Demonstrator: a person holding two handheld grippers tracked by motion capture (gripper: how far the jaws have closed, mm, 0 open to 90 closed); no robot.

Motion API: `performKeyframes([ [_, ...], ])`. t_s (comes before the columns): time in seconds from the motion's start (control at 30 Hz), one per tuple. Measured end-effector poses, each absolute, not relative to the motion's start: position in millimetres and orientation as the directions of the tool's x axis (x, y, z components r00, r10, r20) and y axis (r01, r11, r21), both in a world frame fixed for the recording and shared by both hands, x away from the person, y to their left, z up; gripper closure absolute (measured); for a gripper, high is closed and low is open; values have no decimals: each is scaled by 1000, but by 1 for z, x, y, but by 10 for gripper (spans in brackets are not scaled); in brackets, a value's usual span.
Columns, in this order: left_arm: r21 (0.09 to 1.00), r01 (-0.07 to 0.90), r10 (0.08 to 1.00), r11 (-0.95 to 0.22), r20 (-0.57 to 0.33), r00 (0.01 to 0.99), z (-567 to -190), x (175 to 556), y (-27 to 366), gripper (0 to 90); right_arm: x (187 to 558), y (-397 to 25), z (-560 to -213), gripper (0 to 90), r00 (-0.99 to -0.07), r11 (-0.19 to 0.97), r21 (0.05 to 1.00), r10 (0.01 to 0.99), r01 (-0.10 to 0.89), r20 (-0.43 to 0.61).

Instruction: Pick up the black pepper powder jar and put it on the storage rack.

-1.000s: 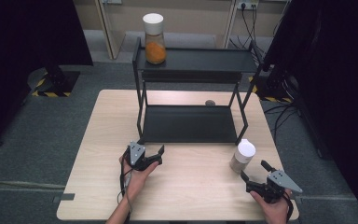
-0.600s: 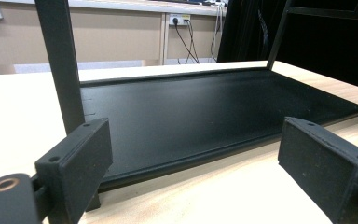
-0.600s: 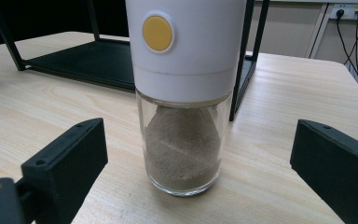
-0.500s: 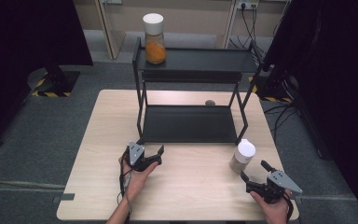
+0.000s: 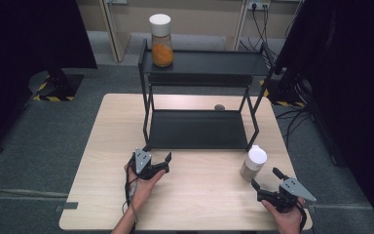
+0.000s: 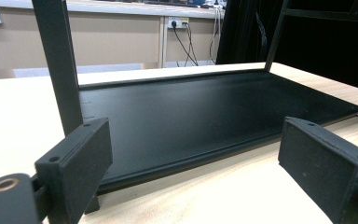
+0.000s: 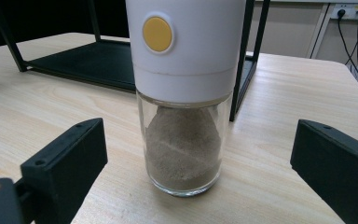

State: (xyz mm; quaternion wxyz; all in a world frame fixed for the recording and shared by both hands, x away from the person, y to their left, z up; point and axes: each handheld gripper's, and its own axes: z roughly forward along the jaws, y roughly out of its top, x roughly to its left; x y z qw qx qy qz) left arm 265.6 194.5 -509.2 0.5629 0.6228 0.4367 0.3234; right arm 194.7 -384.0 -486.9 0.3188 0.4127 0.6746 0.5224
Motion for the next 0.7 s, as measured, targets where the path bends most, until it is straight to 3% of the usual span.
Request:
performKeyframes([
  [0.7, 983, 182, 907, 8, -84, 412, -508, 266, 194, 92, 211, -372, -476, 65, -482, 110, 970, 876, 215, 7],
])
